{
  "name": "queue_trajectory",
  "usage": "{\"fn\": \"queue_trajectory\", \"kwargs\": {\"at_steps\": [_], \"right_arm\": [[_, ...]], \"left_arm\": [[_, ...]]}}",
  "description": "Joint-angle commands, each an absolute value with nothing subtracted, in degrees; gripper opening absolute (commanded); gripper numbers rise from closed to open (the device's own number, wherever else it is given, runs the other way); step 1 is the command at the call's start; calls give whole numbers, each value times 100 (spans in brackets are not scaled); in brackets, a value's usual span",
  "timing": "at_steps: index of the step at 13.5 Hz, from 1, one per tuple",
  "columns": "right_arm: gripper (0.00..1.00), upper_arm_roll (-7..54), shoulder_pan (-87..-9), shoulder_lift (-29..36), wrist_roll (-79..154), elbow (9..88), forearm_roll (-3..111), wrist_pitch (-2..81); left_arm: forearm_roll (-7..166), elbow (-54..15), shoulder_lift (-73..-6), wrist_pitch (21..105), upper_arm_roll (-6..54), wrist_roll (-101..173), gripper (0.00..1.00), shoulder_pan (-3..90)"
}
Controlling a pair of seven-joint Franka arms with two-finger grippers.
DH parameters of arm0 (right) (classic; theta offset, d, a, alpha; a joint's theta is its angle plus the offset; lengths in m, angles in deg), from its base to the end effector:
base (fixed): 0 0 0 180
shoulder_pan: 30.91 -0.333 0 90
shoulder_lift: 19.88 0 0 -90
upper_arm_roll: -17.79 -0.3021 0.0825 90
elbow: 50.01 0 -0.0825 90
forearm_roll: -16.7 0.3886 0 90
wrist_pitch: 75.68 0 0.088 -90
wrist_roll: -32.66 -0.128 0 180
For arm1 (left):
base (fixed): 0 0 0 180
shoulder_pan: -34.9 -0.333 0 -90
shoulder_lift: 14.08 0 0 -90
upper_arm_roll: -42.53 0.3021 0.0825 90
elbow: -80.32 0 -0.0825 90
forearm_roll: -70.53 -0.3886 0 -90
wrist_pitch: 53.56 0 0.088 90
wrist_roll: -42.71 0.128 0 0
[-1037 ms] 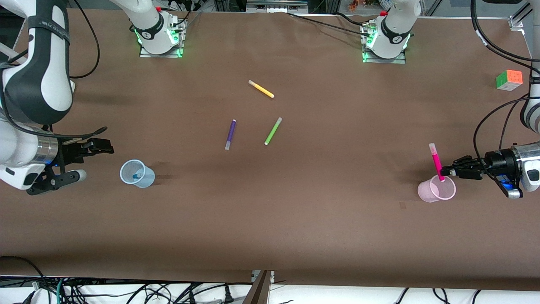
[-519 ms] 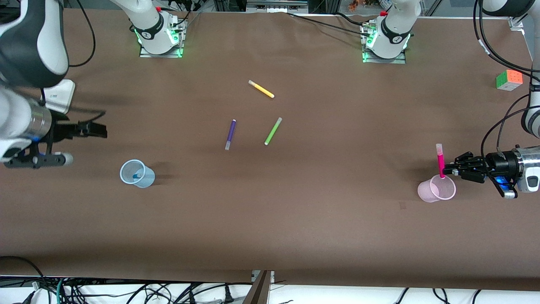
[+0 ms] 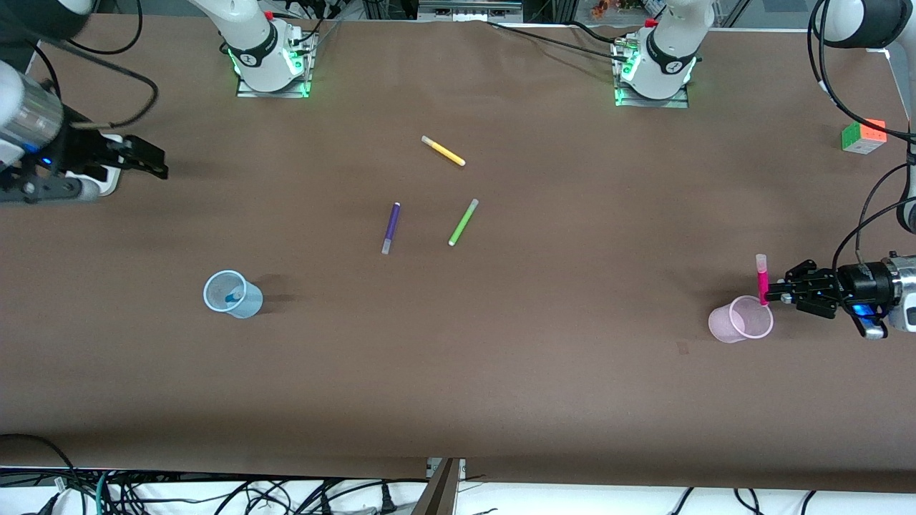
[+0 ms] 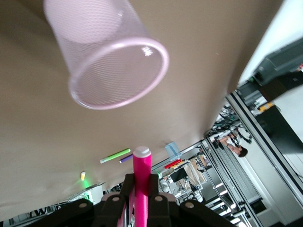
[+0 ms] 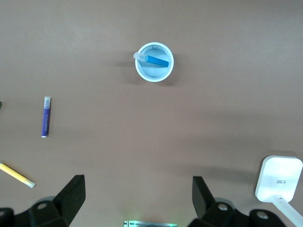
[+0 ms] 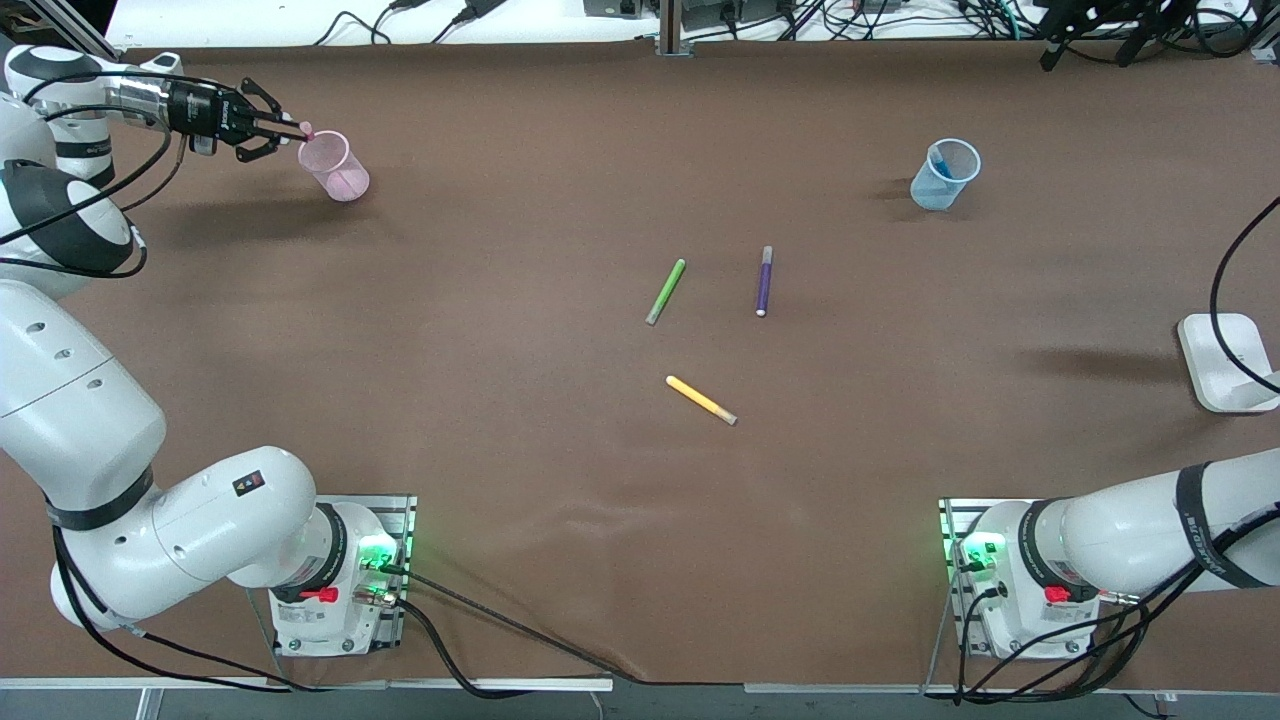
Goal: Place pink and blue markers in matching cups
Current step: 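Lower the pink marker into the pink cup while the right gripper withdraws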
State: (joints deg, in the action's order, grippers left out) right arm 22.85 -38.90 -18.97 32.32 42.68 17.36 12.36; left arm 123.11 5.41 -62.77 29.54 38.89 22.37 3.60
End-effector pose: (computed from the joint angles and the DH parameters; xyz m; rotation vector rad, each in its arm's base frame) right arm 0.5547 0.0302 0.5558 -3.1297 -0.0704 0.1523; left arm 0.6372 0.2206 0.2206 1.7519 1.0575 -0.6797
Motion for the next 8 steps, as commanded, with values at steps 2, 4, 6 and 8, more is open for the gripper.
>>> {"fn": "queue_trajectory", "kwargs": {"at_steps": [2,4,6,8], "right_arm": [[100,2175,-3750,-2199,3214,4483,1626,1318],[100,2175,-3715,-2199,3179,4474,1609,1003],[100,2166,-3715,-2173,3187,4474,1373,887],[100,2166,-3750,-2077,3196,4395,1336,887]], "left_arm": [[11888,1315,-6935,2853,3955,2003,0,431],[11746,1720,-7138,2783,3955,1977,0,448],[11746,1862,-7130,2783,3955,1828,0,475],[11755,1941,-7156,2826,3946,1827,0,510]]}}
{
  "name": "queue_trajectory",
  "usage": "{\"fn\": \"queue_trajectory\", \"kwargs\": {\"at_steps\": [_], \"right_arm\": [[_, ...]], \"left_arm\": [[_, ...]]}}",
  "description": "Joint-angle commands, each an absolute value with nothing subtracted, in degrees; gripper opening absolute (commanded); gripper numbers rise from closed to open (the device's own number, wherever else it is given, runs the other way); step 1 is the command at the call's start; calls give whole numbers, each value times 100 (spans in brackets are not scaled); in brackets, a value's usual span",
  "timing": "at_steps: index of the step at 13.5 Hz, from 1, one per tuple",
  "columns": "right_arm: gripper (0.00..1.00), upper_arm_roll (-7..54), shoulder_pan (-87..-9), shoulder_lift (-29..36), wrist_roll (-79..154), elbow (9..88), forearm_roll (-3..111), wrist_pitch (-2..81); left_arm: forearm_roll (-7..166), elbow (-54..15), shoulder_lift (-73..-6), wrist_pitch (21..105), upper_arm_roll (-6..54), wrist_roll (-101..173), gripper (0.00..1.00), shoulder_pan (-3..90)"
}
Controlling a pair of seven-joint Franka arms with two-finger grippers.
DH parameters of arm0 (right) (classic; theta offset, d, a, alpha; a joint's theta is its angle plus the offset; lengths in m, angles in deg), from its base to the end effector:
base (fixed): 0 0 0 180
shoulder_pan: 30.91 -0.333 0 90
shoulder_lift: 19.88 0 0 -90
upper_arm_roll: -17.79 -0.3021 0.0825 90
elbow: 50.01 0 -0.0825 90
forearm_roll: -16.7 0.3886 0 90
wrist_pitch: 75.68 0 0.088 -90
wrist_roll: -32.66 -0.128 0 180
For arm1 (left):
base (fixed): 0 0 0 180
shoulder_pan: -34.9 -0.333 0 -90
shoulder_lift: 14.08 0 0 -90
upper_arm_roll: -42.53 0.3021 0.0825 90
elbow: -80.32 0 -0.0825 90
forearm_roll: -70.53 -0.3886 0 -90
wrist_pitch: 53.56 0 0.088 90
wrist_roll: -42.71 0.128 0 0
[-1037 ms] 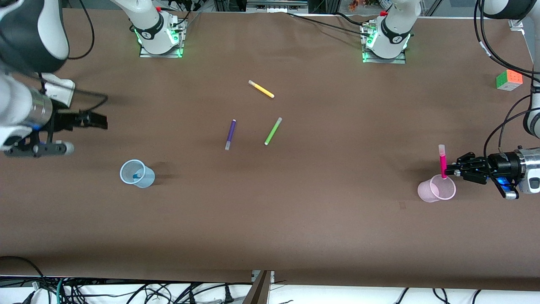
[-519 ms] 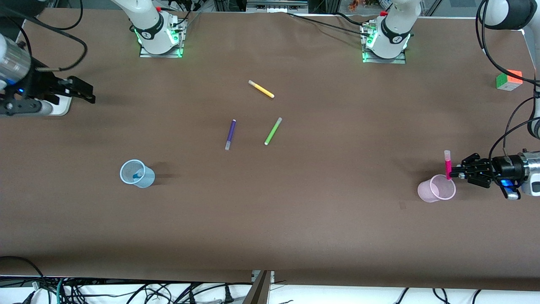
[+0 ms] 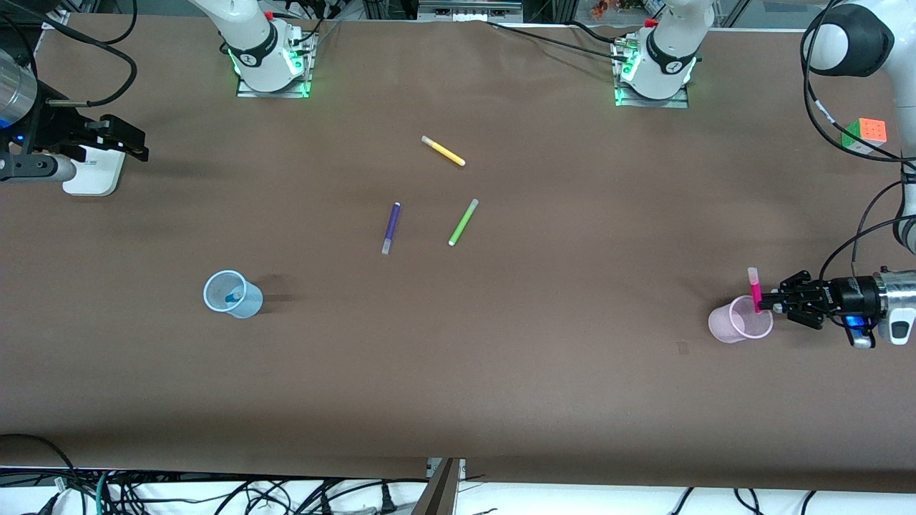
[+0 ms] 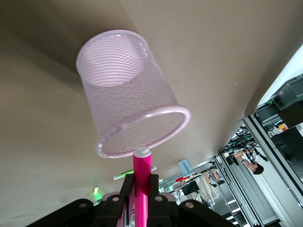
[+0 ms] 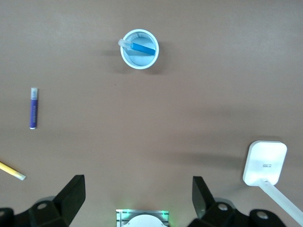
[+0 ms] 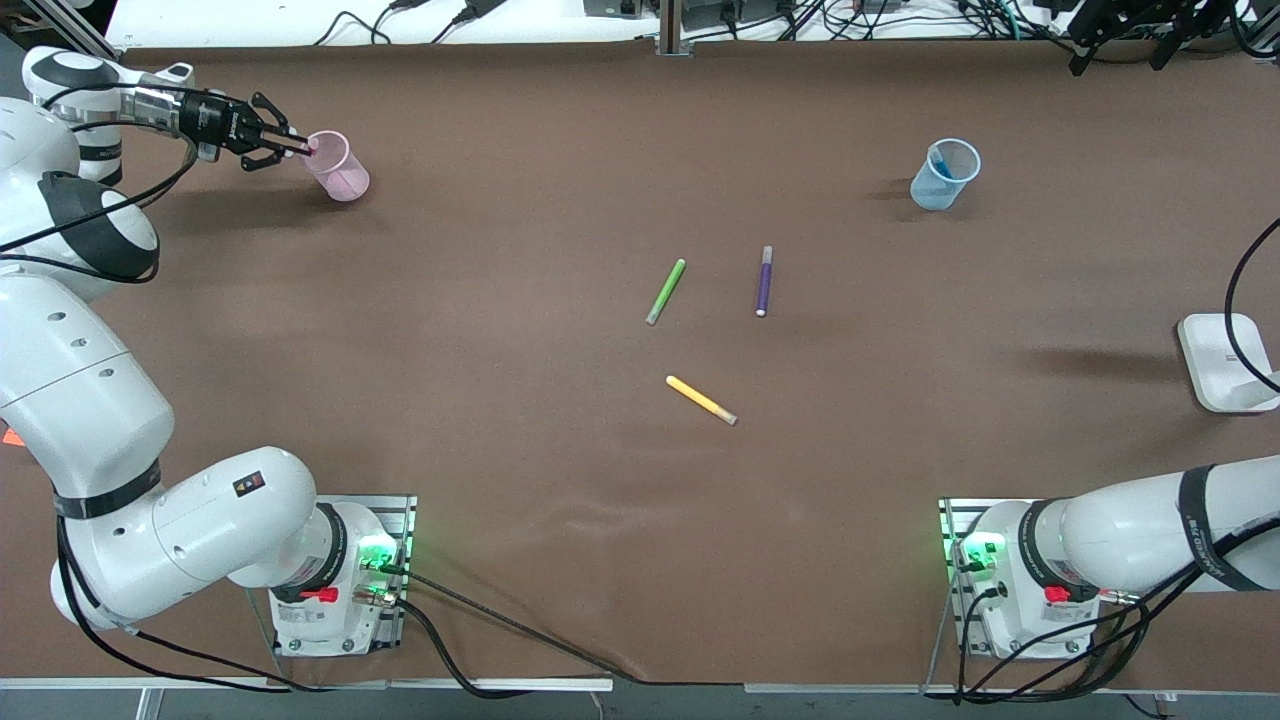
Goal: Place pink and blue markers in matching cups
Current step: 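Lower the pink marker into the pink cup while the right gripper withdraws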
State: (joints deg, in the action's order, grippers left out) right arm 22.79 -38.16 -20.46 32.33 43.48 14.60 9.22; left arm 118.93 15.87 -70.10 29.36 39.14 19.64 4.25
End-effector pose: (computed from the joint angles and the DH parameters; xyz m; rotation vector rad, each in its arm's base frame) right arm 0.5408 0.0161 0.5596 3.0948 0.0509 -0.2155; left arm 0.6567 0.2350 0.1981 1.8276 1.0973 -0.6812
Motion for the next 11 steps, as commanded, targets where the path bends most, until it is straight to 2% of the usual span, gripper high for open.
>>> {"fn": "queue_trajectory", "kwargs": {"at_steps": [1,9,10,11], "right_arm": [[100,2157,-3767,-2015,3205,4273,1327,870],[100,2175,-3759,-1804,3222,4008,1336,826],[100,2175,-3759,-1795,3223,4008,1345,826],[100,2175,-3759,-1795,3223,4008,1345,826]], "left_arm": [[11781,1950,-7217,2853,3937,1836,0,554],[11781,1950,-7394,3020,3946,1906,0,519],[11790,1950,-7394,3020,3946,1906,11,493],[11790,1950,-7385,3020,3946,1959,34,492]]}}
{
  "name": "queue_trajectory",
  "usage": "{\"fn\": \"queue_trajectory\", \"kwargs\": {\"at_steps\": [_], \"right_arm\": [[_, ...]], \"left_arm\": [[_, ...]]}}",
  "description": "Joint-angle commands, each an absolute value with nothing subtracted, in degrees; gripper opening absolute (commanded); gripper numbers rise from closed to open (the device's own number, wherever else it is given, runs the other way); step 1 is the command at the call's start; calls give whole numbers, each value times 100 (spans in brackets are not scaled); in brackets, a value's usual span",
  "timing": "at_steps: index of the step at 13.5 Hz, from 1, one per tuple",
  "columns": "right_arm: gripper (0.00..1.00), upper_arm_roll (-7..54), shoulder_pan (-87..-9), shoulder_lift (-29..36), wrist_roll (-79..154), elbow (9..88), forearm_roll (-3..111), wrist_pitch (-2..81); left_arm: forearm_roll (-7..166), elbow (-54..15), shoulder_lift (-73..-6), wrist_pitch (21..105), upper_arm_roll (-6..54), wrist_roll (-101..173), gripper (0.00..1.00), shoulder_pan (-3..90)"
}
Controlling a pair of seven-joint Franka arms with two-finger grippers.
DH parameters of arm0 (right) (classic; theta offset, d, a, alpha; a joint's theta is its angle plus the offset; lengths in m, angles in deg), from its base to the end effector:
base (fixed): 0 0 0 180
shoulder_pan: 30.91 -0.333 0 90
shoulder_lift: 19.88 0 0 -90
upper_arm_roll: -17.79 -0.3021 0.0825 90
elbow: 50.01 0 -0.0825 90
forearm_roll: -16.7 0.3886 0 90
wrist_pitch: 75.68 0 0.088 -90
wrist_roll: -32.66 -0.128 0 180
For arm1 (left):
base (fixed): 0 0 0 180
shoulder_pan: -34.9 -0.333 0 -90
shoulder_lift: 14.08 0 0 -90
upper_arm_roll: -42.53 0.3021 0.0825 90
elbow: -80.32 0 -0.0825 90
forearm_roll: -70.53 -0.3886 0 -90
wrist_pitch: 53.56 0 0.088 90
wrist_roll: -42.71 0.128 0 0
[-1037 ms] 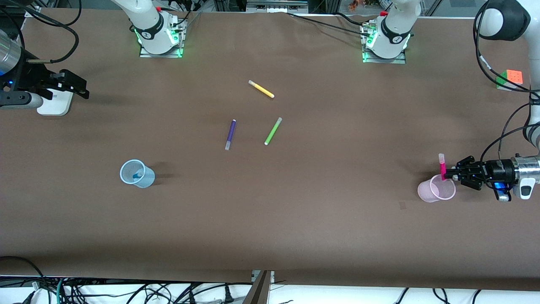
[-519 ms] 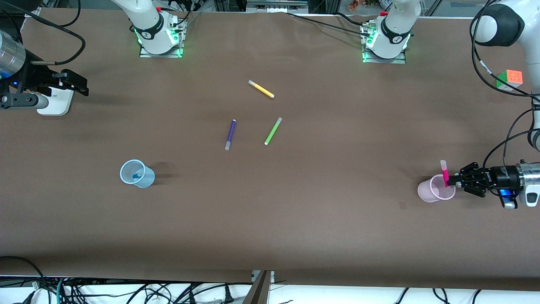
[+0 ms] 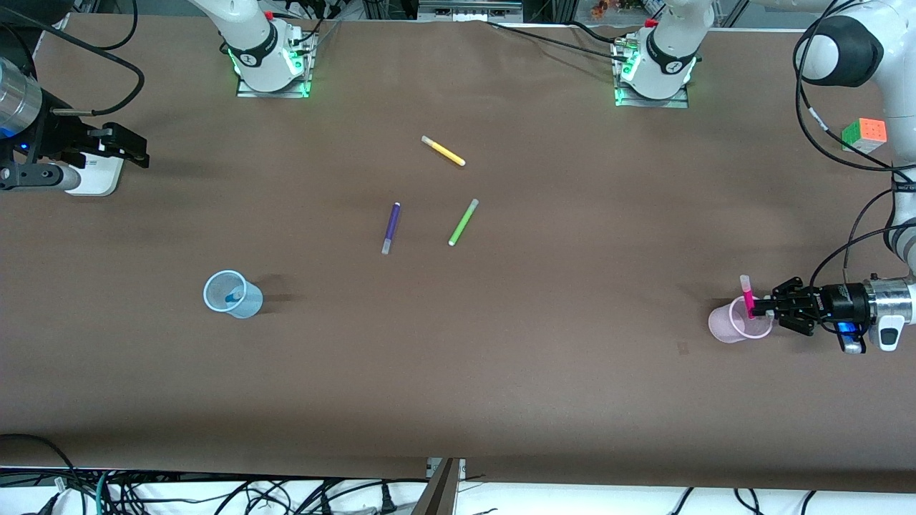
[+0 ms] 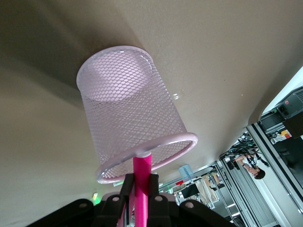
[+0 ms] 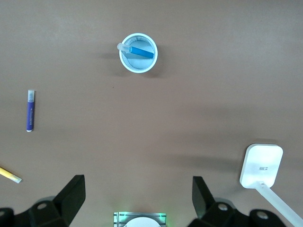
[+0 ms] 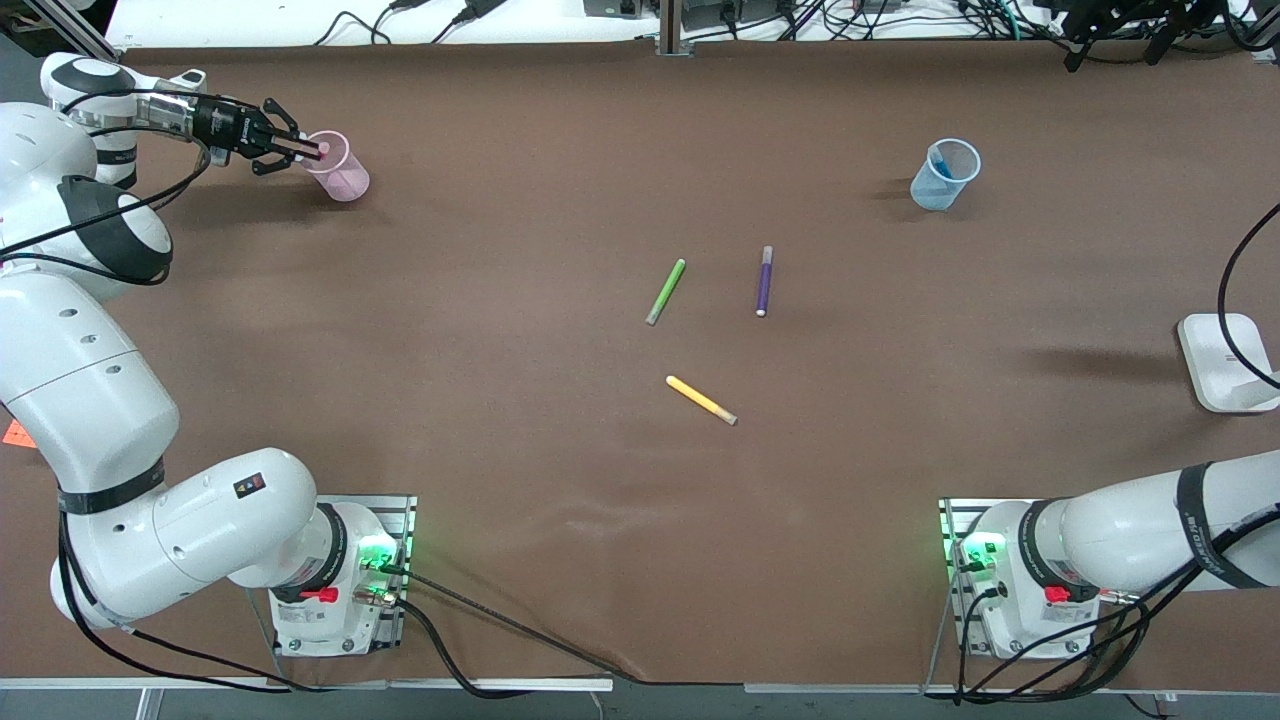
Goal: Place pink and blue markers in matching cups
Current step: 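Lower the pink marker into the pink cup while the right gripper withdraws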
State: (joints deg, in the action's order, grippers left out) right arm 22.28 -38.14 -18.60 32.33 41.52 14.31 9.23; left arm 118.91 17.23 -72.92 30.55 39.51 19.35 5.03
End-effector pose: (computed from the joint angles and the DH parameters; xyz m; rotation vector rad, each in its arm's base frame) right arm 0.5506 0.0211 0.5578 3.0866 0.0635 -0.2112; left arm 0.6593 0.2310 0.1722 1.8236 1.1198 -0.6958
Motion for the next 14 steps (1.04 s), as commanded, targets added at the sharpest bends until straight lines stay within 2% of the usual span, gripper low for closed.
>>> {"fn": "queue_trajectory", "kwargs": {"at_steps": [1,3,7,9,14], "right_arm": [[100,2175,-3767,-1795,3214,4008,1336,852],[100,2175,-3759,-1795,3214,4008,1336,843],[100,2157,-3776,-1795,3196,4008,1362,861],[100,2157,-3785,-1786,3187,4008,1354,869],[100,2174,-3767,-1769,3205,3990,1345,869]], "left_arm": [[11773,1950,-7394,3012,3946,2168,49,492],[11755,1941,-7385,3011,3955,2275,64,484],[11581,1968,-7175,2941,4016,2311,62,536],[10713,2134,-6693,2924,3937,2311,64,755],[9498,2100,-4971,2353,3928,2319,71,1519]]}}
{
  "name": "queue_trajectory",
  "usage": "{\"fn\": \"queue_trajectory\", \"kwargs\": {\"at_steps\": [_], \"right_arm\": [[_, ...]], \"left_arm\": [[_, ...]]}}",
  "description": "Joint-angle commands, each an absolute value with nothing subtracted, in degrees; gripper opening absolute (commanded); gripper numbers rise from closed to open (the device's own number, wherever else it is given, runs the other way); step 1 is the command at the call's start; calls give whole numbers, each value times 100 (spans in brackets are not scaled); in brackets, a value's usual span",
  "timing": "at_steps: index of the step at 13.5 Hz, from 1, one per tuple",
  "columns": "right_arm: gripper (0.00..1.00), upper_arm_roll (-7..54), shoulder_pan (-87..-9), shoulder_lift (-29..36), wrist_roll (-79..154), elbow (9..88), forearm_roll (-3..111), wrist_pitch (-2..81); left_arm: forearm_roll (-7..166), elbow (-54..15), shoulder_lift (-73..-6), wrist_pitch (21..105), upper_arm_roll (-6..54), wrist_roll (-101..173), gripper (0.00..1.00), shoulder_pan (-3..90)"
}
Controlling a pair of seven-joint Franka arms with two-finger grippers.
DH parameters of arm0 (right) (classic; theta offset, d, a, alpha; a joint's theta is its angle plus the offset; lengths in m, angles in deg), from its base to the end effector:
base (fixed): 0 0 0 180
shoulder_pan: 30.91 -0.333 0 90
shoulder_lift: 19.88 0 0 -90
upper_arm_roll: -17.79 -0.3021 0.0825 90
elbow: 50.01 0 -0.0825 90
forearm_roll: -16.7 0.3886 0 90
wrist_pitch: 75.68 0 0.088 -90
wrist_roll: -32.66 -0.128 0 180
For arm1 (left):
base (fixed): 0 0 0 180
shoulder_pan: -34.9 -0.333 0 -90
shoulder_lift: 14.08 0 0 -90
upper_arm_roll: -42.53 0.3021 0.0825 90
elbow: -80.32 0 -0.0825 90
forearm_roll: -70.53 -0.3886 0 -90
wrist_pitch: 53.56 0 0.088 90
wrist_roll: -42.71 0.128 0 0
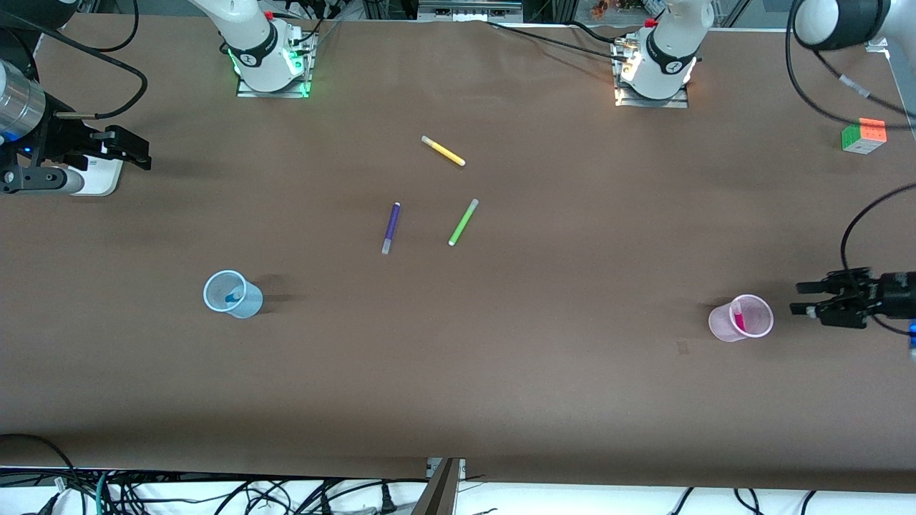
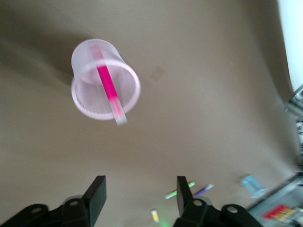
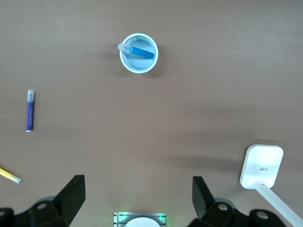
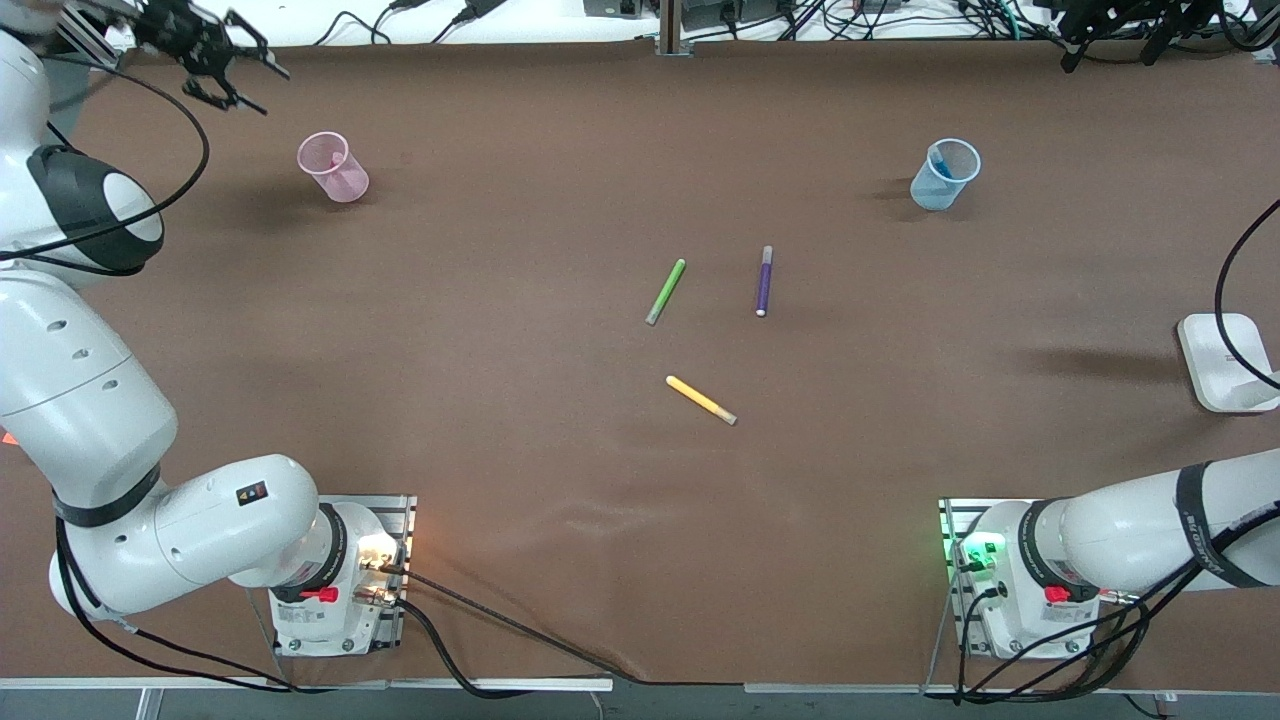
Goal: Place pink and blue markers in matching cups
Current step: 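Open the left gripper and raise it away from the pink cup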
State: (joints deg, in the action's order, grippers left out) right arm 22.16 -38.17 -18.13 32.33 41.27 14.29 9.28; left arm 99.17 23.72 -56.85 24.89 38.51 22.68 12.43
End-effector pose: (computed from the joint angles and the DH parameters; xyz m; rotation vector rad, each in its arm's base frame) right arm 0.5528 0.0228 0.5554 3.0850 0.0676 -0.2155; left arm 0.6836 0.1722 0.3872 2.4103 0.8406 -0.4755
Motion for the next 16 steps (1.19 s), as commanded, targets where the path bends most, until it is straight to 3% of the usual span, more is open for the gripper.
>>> {"fn": "queue_trajectory", "kwargs": {"at_steps": [1,7,8,10,16], "right_arm": [[100,2175,-3750,-1769,3214,3990,1354,878],[100,2192,-3723,-1769,3214,3990,1371,861],[100,2192,-3723,-1769,3214,3990,1371,861],[100,2192,-3723,-1769,3214,3990,1380,861],[100,2192,-3723,-1769,3223,3990,1380,878]], "left_arm": [[9435,2100,-4768,2213,3928,2319,72,1677],[7722,2091,-3887,1711,3928,2337,72,3495],[7703,2091,-3852,1702,3920,2328,78,3672],[7564,2073,-3799,1623,3928,2328,100,3919],[7352,2021,-3729,1421,3823,2363,100,3973]]}}
